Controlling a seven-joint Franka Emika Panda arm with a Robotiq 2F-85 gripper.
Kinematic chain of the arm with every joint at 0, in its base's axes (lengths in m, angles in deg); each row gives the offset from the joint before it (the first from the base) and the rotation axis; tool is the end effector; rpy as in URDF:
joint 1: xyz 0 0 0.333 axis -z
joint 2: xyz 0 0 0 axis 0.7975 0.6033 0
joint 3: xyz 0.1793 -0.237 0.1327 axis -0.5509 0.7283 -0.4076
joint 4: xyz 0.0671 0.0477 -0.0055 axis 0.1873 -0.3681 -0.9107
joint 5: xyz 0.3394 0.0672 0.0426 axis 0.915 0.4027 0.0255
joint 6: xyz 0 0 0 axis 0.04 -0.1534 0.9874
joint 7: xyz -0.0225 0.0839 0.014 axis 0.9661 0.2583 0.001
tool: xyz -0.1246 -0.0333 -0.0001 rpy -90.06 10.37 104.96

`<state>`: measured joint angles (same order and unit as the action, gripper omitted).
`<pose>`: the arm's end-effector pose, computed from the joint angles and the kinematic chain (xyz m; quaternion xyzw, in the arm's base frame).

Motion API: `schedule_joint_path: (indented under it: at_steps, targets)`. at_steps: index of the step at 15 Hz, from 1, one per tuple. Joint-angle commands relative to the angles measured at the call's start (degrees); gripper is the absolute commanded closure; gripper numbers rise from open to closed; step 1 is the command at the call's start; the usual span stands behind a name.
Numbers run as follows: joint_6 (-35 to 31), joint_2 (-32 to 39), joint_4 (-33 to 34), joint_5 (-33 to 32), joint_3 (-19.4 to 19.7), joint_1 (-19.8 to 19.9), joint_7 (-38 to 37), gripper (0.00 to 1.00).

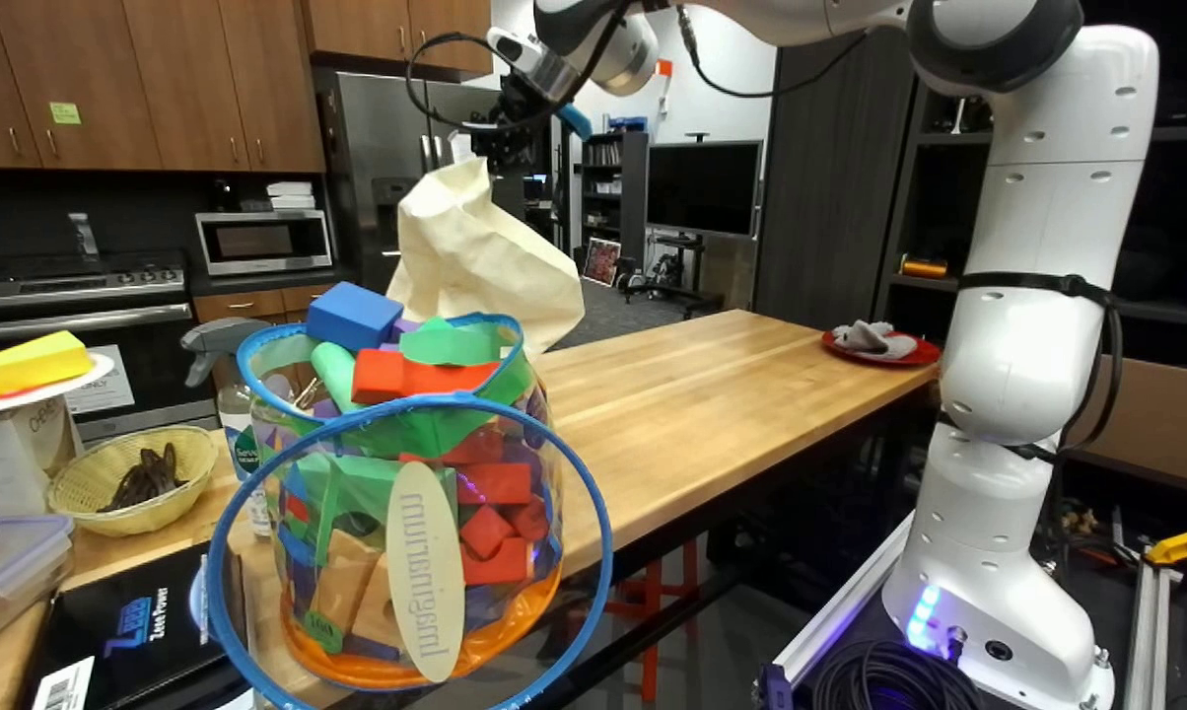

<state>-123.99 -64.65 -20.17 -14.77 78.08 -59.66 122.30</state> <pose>0.5614 0.1559 0.6316 0.5508 0.7687 0.3105 0.0967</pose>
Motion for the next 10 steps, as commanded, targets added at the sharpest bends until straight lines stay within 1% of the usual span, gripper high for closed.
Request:
schedule_joint_path:
  at_steps: [1,6,10]
  targets:
    - [-0.3,-3.0,-7.8,0.5,0.7,0.7,-0.1,0.99]
    - [-2.1,-6.4,-19.0,2.2,2.1,1.5,-5.2,0.99]
    - [-4.0,-9.3,-26.4,0.6,3.6,1.9,-10.3,0.99]
